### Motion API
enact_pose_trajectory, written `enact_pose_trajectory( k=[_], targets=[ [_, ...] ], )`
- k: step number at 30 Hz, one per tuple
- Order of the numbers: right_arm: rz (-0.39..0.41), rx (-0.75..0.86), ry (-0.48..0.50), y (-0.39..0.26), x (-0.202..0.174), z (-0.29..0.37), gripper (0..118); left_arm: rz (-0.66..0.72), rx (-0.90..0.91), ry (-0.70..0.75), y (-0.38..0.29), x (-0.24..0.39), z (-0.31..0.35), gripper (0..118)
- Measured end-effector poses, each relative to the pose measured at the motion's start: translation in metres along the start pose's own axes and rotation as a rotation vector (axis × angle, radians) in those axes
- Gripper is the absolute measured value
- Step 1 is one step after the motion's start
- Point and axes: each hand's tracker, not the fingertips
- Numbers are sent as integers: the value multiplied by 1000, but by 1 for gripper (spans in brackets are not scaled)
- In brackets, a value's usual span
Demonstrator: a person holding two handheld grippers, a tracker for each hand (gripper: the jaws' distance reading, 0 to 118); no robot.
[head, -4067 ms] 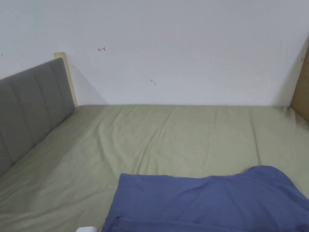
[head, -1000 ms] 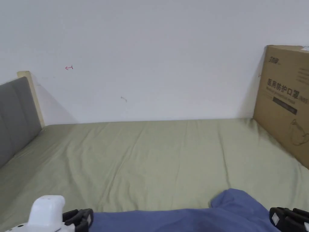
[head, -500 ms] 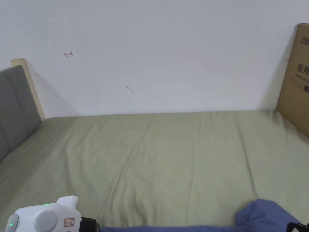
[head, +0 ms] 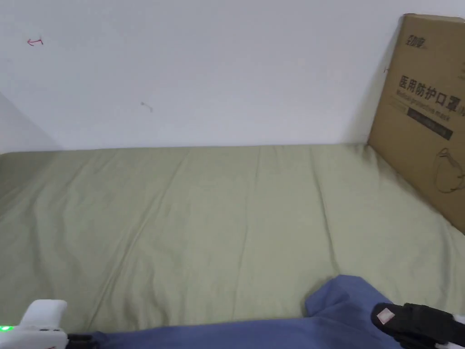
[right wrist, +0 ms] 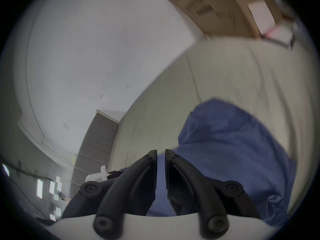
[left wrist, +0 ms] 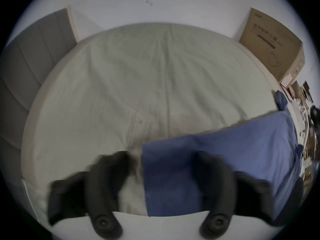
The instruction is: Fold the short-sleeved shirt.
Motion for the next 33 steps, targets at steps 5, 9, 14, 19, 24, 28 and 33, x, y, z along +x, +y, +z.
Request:
enact_pose_trajectory(
  k=[5,9,14,19,24,28,33],
  targets=[
    [334,-33,-341,47,-9,-43,10,-60,34,-50,2,12,37,0],
    [433,-85,-502,100,-3,-89,94,-11,135,-69,5,15,70,0],
    [405,-178,-660,131,25,-143,118,56,161,-101,-2,12,91,0],
    [396,-296,-699,127,48,-162,90,79,129,-106,-10,7,86,0],
    [597,-294,-628,100,16,-137,7,116,97,-112,-15,2,76,0],
    [587,-181,-549,95,-7,-107,7,186,109,-123,-17,-4,72,0],
    [565,55,-540,111,-35,-62,7,196,170,-116,0,-3,77,0]
  ],
)
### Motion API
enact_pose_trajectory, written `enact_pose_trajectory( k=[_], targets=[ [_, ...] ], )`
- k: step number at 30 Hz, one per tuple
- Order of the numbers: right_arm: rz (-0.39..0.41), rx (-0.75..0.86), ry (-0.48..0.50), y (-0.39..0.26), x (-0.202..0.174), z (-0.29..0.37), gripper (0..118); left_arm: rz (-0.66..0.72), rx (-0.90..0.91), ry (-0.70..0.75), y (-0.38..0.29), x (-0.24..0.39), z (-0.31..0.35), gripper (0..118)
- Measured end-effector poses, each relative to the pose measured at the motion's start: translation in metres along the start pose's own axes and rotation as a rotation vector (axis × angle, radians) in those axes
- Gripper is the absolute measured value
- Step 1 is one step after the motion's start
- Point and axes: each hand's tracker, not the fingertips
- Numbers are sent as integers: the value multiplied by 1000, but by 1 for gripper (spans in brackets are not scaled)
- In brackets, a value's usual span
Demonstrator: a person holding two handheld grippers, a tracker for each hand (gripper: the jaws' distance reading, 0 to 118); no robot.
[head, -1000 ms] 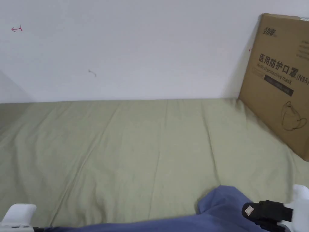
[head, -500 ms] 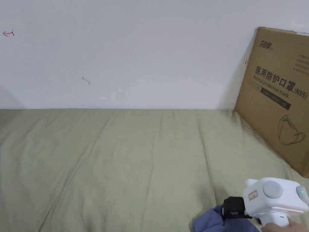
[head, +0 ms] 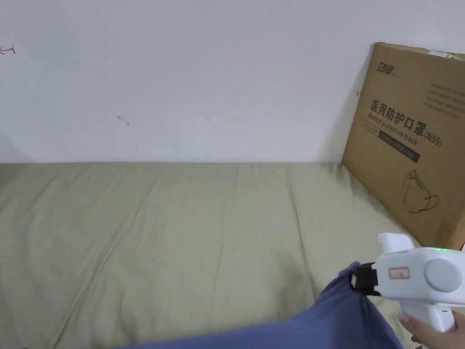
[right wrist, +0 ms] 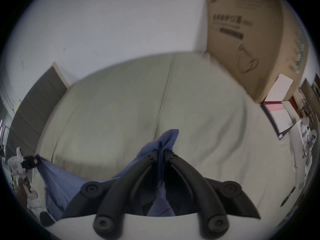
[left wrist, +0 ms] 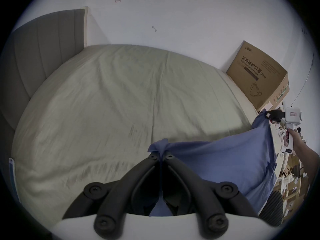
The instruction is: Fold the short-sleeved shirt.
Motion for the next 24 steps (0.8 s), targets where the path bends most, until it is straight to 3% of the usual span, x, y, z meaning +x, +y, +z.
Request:
enact_pose_trajectory(
  k=[6,13,19,24],
  targets=[
    [-21,154,-9,22,1,49,7,26,150,-34,37,7,24,0],
    [-39,120,27,-20,-3,109,7,-47,53,-49,30,10,47,0],
    [-77,-146,27,-130,22,136,7,11,-133,-124,-38,-13,70,0],
    [-37,-335,-24,-194,43,120,7,-6,-230,-130,-96,-18,83,0]
  ],
)
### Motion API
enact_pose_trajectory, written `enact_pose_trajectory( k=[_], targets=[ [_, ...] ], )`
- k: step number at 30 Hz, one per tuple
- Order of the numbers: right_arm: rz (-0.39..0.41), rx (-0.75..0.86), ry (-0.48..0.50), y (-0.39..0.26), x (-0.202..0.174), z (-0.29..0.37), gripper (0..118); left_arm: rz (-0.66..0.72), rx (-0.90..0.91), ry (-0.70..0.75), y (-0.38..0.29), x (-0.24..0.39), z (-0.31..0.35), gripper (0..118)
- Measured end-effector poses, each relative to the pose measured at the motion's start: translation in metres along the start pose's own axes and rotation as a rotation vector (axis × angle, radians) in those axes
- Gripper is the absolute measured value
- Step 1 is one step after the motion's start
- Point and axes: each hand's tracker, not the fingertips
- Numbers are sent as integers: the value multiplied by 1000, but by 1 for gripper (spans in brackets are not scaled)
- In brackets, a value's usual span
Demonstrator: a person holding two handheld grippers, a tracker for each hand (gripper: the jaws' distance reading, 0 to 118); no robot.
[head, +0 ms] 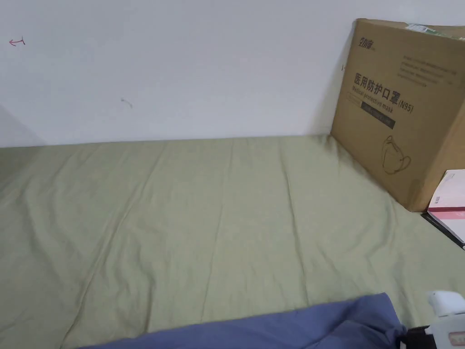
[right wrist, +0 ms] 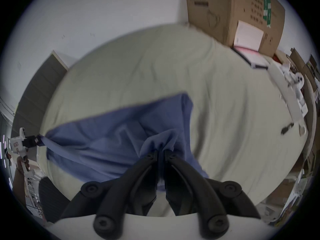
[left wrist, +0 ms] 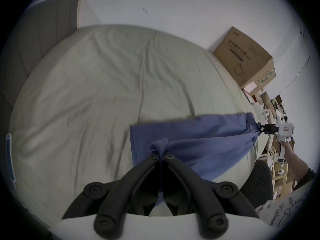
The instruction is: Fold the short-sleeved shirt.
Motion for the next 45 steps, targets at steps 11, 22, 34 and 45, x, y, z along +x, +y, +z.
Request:
enact_pose_trajectory(
  k=[11,22,34,45],
  targets=[
    [60,202,-14,0,-27,45,118,-47,167,44,-21,36,47,111],
    [131,1033,68,-46,-141,144,115,-244,898,174,-26,153,99,99],
    [142,928,56,-31,-162,139,0,-139,723,20,11,143,96,0],
    [147,838,-4,-10,-160,116,0,393,76,-259,11,-58,4,115]
  ],
)
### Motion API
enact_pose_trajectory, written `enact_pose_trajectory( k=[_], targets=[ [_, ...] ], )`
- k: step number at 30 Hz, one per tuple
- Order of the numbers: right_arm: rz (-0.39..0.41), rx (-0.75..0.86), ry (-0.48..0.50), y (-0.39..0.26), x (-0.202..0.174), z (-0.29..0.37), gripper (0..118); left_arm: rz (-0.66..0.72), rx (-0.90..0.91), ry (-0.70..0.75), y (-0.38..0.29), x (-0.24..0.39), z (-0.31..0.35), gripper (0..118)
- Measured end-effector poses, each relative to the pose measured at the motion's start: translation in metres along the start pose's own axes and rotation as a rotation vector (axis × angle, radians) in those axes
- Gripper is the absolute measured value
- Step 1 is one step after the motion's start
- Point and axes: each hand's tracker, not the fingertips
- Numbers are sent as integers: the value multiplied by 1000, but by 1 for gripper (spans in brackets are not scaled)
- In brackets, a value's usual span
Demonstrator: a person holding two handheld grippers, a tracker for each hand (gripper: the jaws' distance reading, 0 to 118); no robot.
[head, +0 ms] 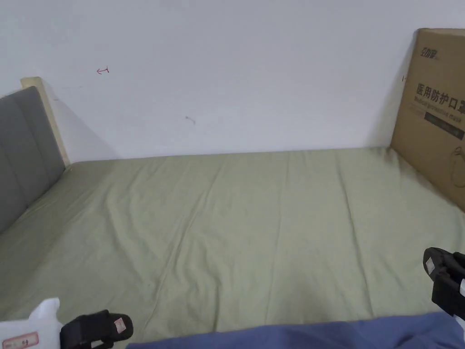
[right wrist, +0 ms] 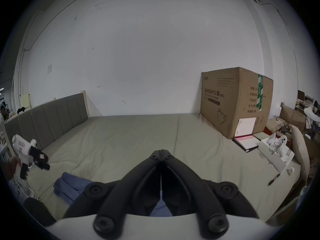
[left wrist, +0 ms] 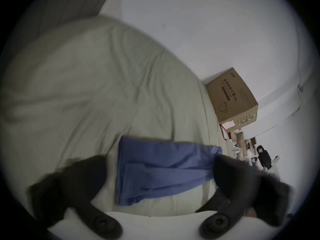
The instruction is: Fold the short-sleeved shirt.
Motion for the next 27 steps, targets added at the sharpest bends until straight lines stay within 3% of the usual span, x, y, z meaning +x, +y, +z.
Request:
enact_pose_trajectory(
  k=[4,8,10,12,15,16,17,18,19,20,21,23,27],
  targets=[
    [-13,-33,19,-2,-8,-6,0,152,-35,-112,-17,-11,6,118],
    [33,-90,41,-3,-17,-14,0,315,-121,-277,-36,-70,-59,118],
    [45,-107,54,-2,-22,-14,0,265,-70,-403,-26,-87,-73,118],
    [60,-128,66,1,-27,-15,0,274,-160,-475,-24,-85,-94,118],
    [85,-142,96,6,-34,-14,0,214,-184,-479,-32,-73,-93,118],
    [87,-142,107,8,-36,-14,0,184,-140,-461,-34,-76,-93,113],
    [87,-142,115,11,-37,-14,0,176,-115,-443,-33,-78,-92,93],
    [83,-140,120,12,-37,-12,0,191,-109,-333,-34,-85,-96,45],
    [77,-138,124,14,-37,-12,0,186,-131,-111,-40,-93,-103,6],
    [70,-138,127,16,-37,-12,0,222,-128,-134,-47,-106,-101,6],
    [55,-138,129,17,-35,-13,0,267,-33,-321,-44,-92,-92,6],
    [30,-144,131,18,-32,-14,0,83,-43,-98,-42,-59,-82,6],
    [32,-149,96,15,-25,-13,0,-266,21,187,-36,22,-29,6]
  ],
)
